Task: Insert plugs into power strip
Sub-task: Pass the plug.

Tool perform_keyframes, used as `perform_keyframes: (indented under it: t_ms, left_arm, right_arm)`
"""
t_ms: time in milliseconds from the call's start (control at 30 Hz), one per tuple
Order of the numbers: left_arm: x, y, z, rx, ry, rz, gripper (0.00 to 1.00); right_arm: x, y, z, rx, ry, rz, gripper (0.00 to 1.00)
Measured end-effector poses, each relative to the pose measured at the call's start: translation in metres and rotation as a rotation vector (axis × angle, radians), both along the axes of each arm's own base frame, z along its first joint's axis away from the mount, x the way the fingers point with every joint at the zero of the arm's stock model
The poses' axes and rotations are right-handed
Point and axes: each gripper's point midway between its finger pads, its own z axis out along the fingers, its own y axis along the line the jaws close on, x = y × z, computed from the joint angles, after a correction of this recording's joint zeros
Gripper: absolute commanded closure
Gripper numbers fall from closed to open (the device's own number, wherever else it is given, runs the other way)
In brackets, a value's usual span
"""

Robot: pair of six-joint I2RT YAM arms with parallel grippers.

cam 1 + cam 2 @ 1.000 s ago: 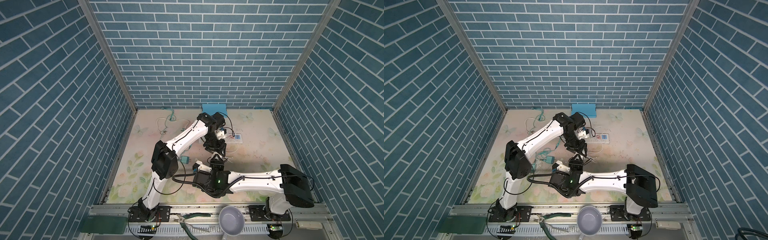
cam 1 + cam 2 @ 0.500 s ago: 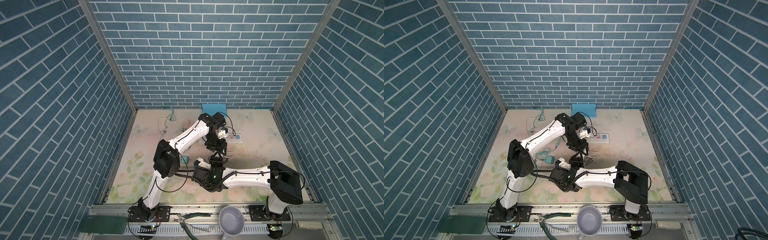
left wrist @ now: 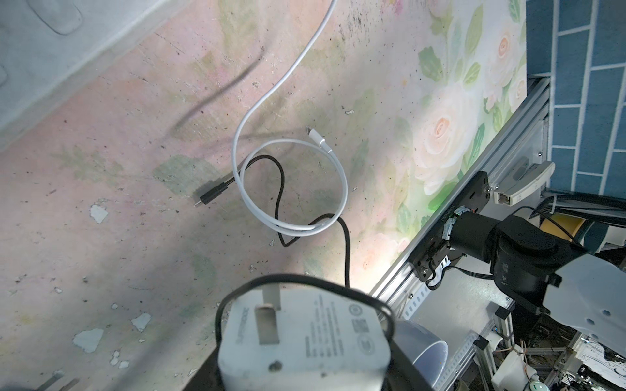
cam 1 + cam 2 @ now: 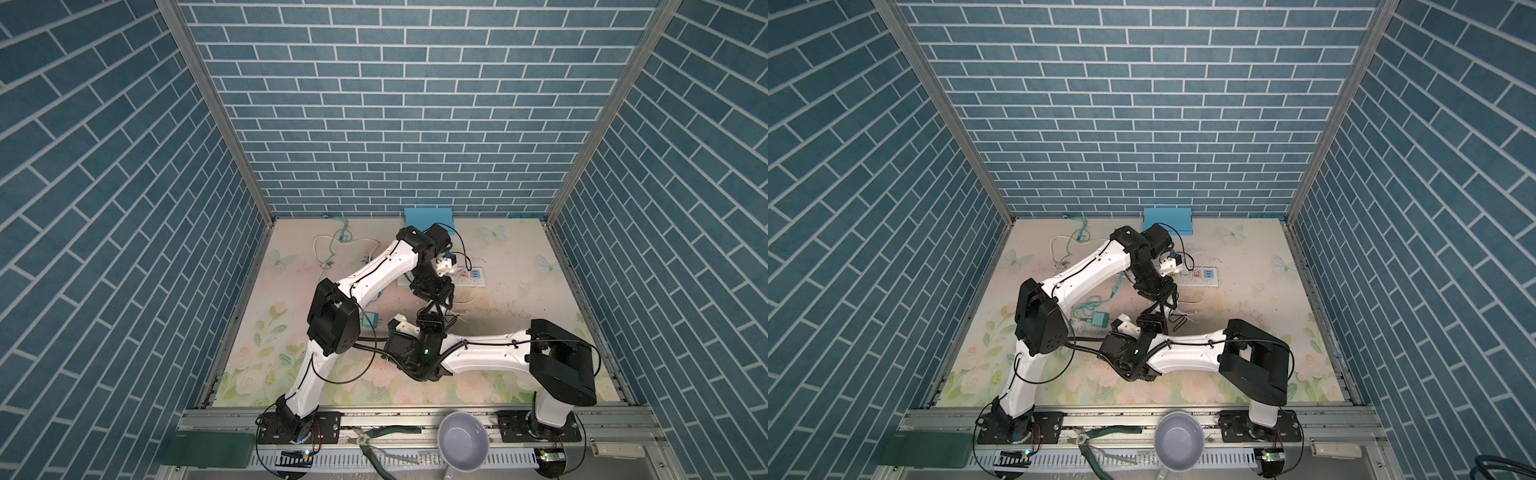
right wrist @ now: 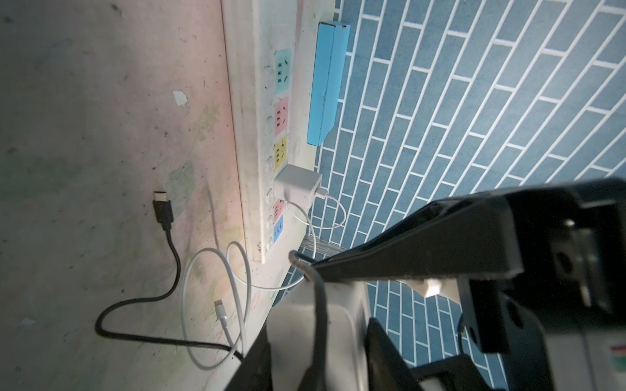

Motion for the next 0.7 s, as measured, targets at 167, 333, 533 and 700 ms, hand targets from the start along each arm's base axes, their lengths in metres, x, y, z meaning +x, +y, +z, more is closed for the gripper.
perform_keyframes:
  t_ms: [167,333,533,700]
  left_arm:
    - [-0.008,0.002,0.001,0.000,0.043,-0.001,0.62]
    - [-0.011,0.000,0.003,-0.011,0.059,-0.004,0.63]
    - [-0.012,0.001,0.002,-0.006,0.060,-0.005,0.56]
    - [-0.012,0.001,0.002,-0.002,0.065,0.002,0.47]
  right_arm:
    - [0.006,-0.009,0.000,-0.076,-0.060,-0.052,0.51]
    - [0.007,-0.013,0.002,-0.129,-0.102,-0.061,0.57]
    - [0.007,-0.013,0.004,-0.147,-0.096,-0.053,0.86]
    - [0.006,-0.013,0.004,-0.137,-0.086,-0.052,1.00]
